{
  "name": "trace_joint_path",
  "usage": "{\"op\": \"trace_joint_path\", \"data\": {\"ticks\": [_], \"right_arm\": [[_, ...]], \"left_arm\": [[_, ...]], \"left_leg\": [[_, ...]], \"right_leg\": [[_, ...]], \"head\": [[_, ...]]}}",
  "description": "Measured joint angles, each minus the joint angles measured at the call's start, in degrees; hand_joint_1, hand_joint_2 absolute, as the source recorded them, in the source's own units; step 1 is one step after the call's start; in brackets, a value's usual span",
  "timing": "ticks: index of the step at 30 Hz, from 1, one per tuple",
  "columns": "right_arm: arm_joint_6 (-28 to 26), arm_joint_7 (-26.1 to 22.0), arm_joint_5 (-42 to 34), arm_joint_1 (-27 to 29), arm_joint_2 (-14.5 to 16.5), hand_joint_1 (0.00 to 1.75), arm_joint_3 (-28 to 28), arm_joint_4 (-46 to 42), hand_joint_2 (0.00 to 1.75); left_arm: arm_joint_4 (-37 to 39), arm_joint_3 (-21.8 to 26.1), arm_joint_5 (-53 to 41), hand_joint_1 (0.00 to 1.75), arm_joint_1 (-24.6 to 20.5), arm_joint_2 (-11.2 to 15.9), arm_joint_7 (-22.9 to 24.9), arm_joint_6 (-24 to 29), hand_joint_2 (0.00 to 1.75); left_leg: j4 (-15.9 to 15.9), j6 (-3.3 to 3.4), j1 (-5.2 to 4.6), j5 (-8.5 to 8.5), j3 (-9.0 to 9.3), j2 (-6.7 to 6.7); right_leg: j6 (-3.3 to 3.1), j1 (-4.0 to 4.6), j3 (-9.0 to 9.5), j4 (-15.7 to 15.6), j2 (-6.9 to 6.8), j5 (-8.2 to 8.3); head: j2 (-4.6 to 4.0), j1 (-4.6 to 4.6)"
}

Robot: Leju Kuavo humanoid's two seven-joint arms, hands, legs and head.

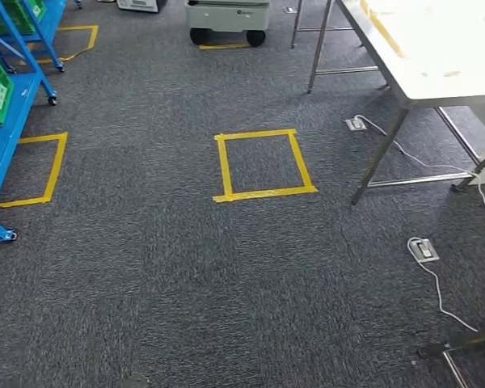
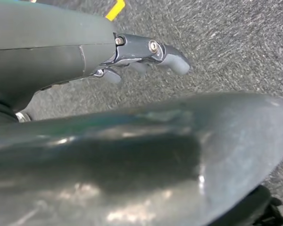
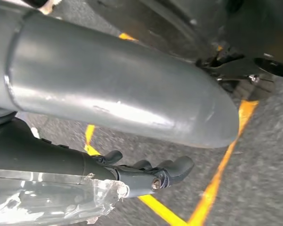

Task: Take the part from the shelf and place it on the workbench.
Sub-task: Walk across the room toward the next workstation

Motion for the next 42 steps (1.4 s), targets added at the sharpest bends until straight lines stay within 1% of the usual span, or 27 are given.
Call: {"op": "trace_joint_path", "data": {"ticks": [2, 3, 7, 8, 11, 12, 13, 14, 16, 18, 19, 20, 21, 23, 24, 26, 27, 29, 31, 33, 35, 36, 37, 38, 39, 40, 42], "right_arm": [[0.1, 0.0, 0.0, 0.2, 0.0, 0.00, 0.0, 0.0, 0.00], [0.1, 0.0, 0.0, 0.2, 0.0, 0.00, 0.0, 0.0, 0.00], [0.1, 0.0, 0.0, 0.3, 0.0, 0.00, 0.0, 0.0, 0.00], [0.2, 0.0, 0.0, 0.4, -0.1, 0.00, 0.0, 0.0, 0.00], [0.4, 0.0, 0.1, 0.3, -0.4, 0.00, 0.0, 0.0, 0.00], [0.4, 0.0, 0.1, 0.2, -0.5, 0.00, 0.0, 0.0, 0.00], [0.2, 0.1, 0.1, 0.1, -0.4, 0.00, 0.0, 0.0, 0.00], [0.0, 0.2, 0.1, 0.0, -0.4, 0.00, 0.0, 0.0, 0.00], [-0.8, 0.3, 0.2, 0.0, -0.2, 0.00, 0.0, 0.0, 0.00], [-1.3, 0.4, 0.2, 0.1, -0.1, 0.00, 0.0, 0.0, 0.00], [-1.4, 0.4, 0.2, 0.1, 0.0, 0.00, 0.0, 0.0, 0.00], [-1.5, 0.4, 0.2, 0.1, 0.1, 0.00, 0.0, 0.0, 0.00], [-1.5, 0.5, 0.2, 0.0, 0.2, 0.00, 0.0, 0.0, 0.00], [-1.5, 0.5, 0.2, -0.1, 0.4, 0.00, 0.0, 0.0, 0.00], [-1.5, 0.5, 0.2, -0.1, 0.5, 0.00, 0.0, 0.0, 0.00], [-1.5, 0.6, 0.2, -0.2, 0.5, 0.00, 0.0, 0.0, 0.00], [-1.5, 0.7, 0.2, -0.2, 0.5, 0.00, 0.0, 0.0, 0.00], [-1.5, 0.8, 0.2, -0.4, 0.5, 0.00, 0.0, 0.0, 0.00], [-1.5, 0.9, 0.2, -0.4, 0.5, 0.00, 0.0, -0.1, 0.00], [-1.5, 1.0, 0.2, -0.3, 0.5, 0.00, 0.1, -0.1, 0.00], [-1.4, 1.1, 0.2, -0.1, 0.5, 0.00, 0.1, -0.1, 0.00], [-1.4, 1.1, 0.2, -0.1, 0.5, 0.00, 0.1, -0.1, 0.00], [-1.4, 1.1, 0.2, -0.1, 0.5, 0.00, 0.1, -0.1, 0.00], [-1.4, 1.1, 0.2, -0.1, 0.5, 0.00, 0.1, -0.1, 0.00], [-1.4, 1.1, 0.2, -0.1, 0.5, 0.00, 0.1, -0.1, 0.00], [-1.4, 1.1, 0.2, -0.1, 0.6, 0.00, 0.1, -0.1, 0.00], [-1.4, 1.1, 0.2, -0.2, 0.6, 0.00, 0.1, 0.0, 0.00]], "left_arm": [[0.0, 0.0, 0.0, 0.00, -0.2, 0.0, 0.0, 0.0, 0.00], [0.0, 0.0, 0.0, 0.00, -0.2, 0.0, 0.0, 0.0, 0.00], [0.0, 0.0, 0.1, 0.00, -0.2, 0.0, 0.0, 0.0, 0.00], [0.0, 0.1, 0.2, 0.00, -0.1, 0.0, 0.0, 0.0, 0.00], [0.0, 0.4, 0.5, 0.00, 0.0, 0.0, 0.0, -0.2, 0.00], [0.0, 0.5, 0.6, 0.00, 0.1, 0.0, 0.0, -0.2, 0.00], [0.0, 0.7, 0.6, 0.00, 0.2, 0.0, 0.0, -0.3, 0.00], [0.0, 0.8, 0.6, 0.00, 0.3, 0.0, 0.0, -0.3, 0.00], [0.0, 1.0, 0.6, 0.00, 0.4, 0.0, 0.0, -0.3, 0.00], [0.0, 1.0, 0.5, 0.00, 0.2, 0.0, 0.0, -0.3, 0.00], [0.0, 1.0, 0.4, 0.00, 0.1, -0.1, 0.0, -0.3, 0.00], [0.0, 1.0, 0.4, 0.00, 0.2, -0.1, 0.0, -0.3, 0.00], [0.0, 1.0, 0.4, 0.00, 0.2, -0.1, 0.0, -0.3, 0.00], [0.0, 1.1, 0.4, 0.00, 0.3, -0.1, 0.0, -0.3, 0.00], [0.0, 1.1, 0.4, 0.00, 0.3, -0.1, 0.0, -0.4, 0.00], [0.0, 1.1, 0.4, 0.00, 0.0, -0.1, 0.0, -0.5, 0.00], [0.0, 1.1, 0.3, 0.00, 0.0, -0.1, 0.0, -0.5, 0.00], [0.0, 1.1, 0.3, 0.00, 0.1, -0.1, 0.1, -0.6, 0.00], [0.0, 1.1, 0.1, 0.00, 0.2, 0.0, 0.1, -0.7, 0.00], [0.0, 1.1, -0.1, 0.00, 0.1, -0.1, 0.2, -0.8, 0.00], [0.0, 1.1, -0.2, 0.00, 0.1, -0.1, 0.2, -0.8, 0.00], [0.0, 1.1, -0.3, 0.00, 0.1, -0.1, 0.2, -0.8, 0.00], [0.0, 1.1, -0.3, 0.00, 0.2, -0.1, 0.2, -0.8, 0.00], [0.0, 1.1, -0.4, 0.00, 0.2, -0.1, 0.2, -0.8, 0.00], [0.0, 1.1, -0.5, 0.00, 0.2, -0.1, 0.2, -0.8, 0.00], [0.0, 1.1, -0.6, 0.00, 0.1, -0.1, 0.2, -0.8, 0.00], [0.0, 1.1, -0.8, 0.00, 0.1, -0.1, 0.2, -0.8, 0.00]], "left_leg": [[0.0, 0.26, -0.01, -0.01, -0.02, -1.05], [0.0, 0.27, -0.02, -0.01, -0.01, -1.33], [0.0, 0.28, -0.04, -0.02, 0.02, -1.98], [0.0, 0.26, -0.02, -0.02, 0.09, -2.82], [0.3, -0.71, -0.02, 0.05, -0.07, -6.58], [0.3, -1.22, 0.05, 0.21, -0.24, -7.44], [0.2, -1.58, 0.19, 0.41, -0.41, -7.95], [0.3, -1.87, 0.24, 0.31, -0.60, -7.61], [3.2, -2.34, 0.12, -1.70, -2.09, -4.91], [10.5, -2.67, 0.03, -5.59, -5.52, -1.93], [14.1, -2.79, 0.05, -7.03, -7.23, -1.46], [16.3, -2.86, 0.06, -7.50, -8.23, -1.26], [16.3, -2.86, 0.07, -6.83, -8.13, -1.15], [10.3, -2.67, 0.01, -3.25, -4.75, 0.06], [6.2, -2.58, -0.19, -1.79, -2.46, 1.68], [1.0, -2.13, -0.50, -0.60, 0.31, 3.92], [0.2, -1.91, -0.67, -0.74, 0.56, 4.05], [-0.1, -1.21, -0.59, -0.58, 0.51, 2.60], [-0.3, -0.44, -0.29, -0.31, 0.62, 1.26], [-0.4, 0.04, -0.11, -0.19, 0.59, -0.13], [-0.4, 0.14, -0.11, -0.17, 0.57, -1.74], [-0.3, 0.13, -0.11, -0.16, 0.62, -2.58], [-0.3, 0.09, -0.07, -0.15, 0.68, -3.45], [-0.3, 0.00, -0.01, -0.15, 0.74, -4.29], [-0.2, -0.20, 0.01, -0.15, 0.74, -5.08], [0.0, -0.48, 0.00, -0.13, 0.63, -5.82], [0.0, -1.26, 0.05, 0.13, 0.19, -7.08]], "right_leg": [[0.07, -0.01, -3.23, 6.4, 1.16, -2.60], [0.08, -0.01, -4.05, 7.9, 1.26, -3.11], [0.09, -0.01, -5.28, 9.6, 1.28, -3.26], [0.04, -0.05, -4.94, 8.0, 1.40, -1.65], [-0.36, -0.71, -0.24, -4.5, 5.18, 5.27], [-0.65, -0.78, 0.76, -6.7, 6.05, 6.04], [-1.07, -0.70, 0.86, -6.6, 5.40, 6.21], [-1.47, -0.65, 0.94, -6.7, 4.76, 6.37], [-2.25, -0.60, 0.99, -7.0, 3.26, 6.63], [-2.70, -0.37, 0.96, -7.0, 1.59, 6.58], [-2.79, -0.28, 0.94, -7.0, 0.71, 6.53], [-2.85, -0.23, 0.94, -7.0, -0.15, 6.47], [-2.88, -0.21, 0.98, -7.0, -0.94, 6.43], [-2.78, -0.19, 1.19, -7.0, -2.31, 6.27], [-2.58, -0.04, 1.33, -7.0, -2.90, 6.09], [-2.07, 0.33, 1.53, -6.9, -4.01, 5.74], [-1.83, 0.48, 1.69, -7.0, -4.60, 5.61], [-1.27, 0.40, 2.11, -7.1, -5.11, 5.34], [-0.66, 0.16, 1.24, -4.7, -2.56, 3.63], [-0.36, 0.00, -2.04, 2.4, 0.48, 0.10], [-0.27, -0.03, -5.48, 9.0, 1.15, -2.02], [-0.28, -0.05, -5.98, 9.4, 1.21, -1.46], [-0.29, -0.12, -5.37, 7.6, 1.40, 0.21], [-0.28, -0.28, -3.86, 3.9, 2.08, 2.50], [-0.21, -0.55, -2.13, -0.1, 3.67, 4.38], [-0.19, -0.82, -0.69, -3.5, 5.22, 5.63], [-0.43, -1.01, 0.70, -6.3, 7.05, 6.13]], "head": [[0.01, 0.16], [0.01, 0.20], [0.01, 0.23], [0.01, 0.22], [0.01, 0.18], [0.01, 0.17], [0.01, 0.15], [0.01, 0.13], [0.01, -0.08], [-0.01, -0.27], [0.00, -0.26], [-0.01, -0.26], [-0.01, -0.27], [-0.01, -0.28], [0.00, -0.30], [0.01, -0.22], [0.01, -0.16], [0.00, -0.07], [-0.01, 0.14], [0.01, 0.44], [0.01, 0.51], [0.01, 0.52], [0.01, 0.51], [0.00, 0.52], [0.00, 0.55], [0.01, 0.51], [0.01, 0.48]]}}
